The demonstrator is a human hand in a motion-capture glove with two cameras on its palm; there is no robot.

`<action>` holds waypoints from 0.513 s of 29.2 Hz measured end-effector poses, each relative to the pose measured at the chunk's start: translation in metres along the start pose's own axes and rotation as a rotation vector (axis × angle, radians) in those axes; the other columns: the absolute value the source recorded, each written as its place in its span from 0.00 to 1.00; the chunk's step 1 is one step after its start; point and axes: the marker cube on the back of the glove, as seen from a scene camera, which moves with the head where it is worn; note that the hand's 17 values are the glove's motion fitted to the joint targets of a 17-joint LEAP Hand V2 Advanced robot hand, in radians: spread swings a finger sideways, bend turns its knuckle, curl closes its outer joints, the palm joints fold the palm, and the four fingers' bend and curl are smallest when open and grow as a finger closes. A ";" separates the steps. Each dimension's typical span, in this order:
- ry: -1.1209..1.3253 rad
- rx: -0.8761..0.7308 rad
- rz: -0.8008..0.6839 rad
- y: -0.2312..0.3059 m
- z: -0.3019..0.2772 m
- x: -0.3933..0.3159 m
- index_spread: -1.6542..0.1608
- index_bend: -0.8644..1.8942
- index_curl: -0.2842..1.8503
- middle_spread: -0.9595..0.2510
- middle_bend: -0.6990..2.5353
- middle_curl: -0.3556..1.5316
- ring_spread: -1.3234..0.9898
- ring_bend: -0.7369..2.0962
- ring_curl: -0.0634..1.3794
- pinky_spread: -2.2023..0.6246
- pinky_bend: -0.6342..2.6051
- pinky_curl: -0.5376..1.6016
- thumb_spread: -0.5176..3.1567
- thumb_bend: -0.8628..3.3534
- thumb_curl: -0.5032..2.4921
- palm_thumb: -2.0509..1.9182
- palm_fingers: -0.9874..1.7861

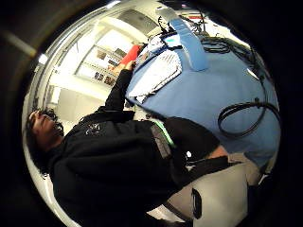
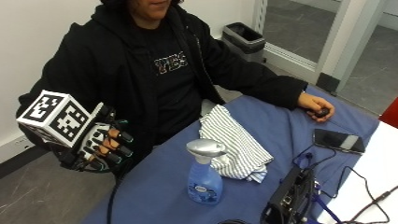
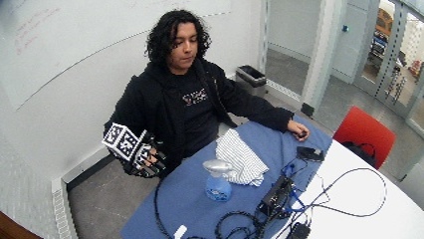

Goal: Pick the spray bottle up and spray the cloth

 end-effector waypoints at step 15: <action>0.005 -0.067 -0.044 0.010 -0.012 0.020 0.73 0.37 0.22 0.78 0.31 0.29 0.56 0.36 0.16 0.86 0.28 0.34 0.40 0.24 0.22 0.62 0.48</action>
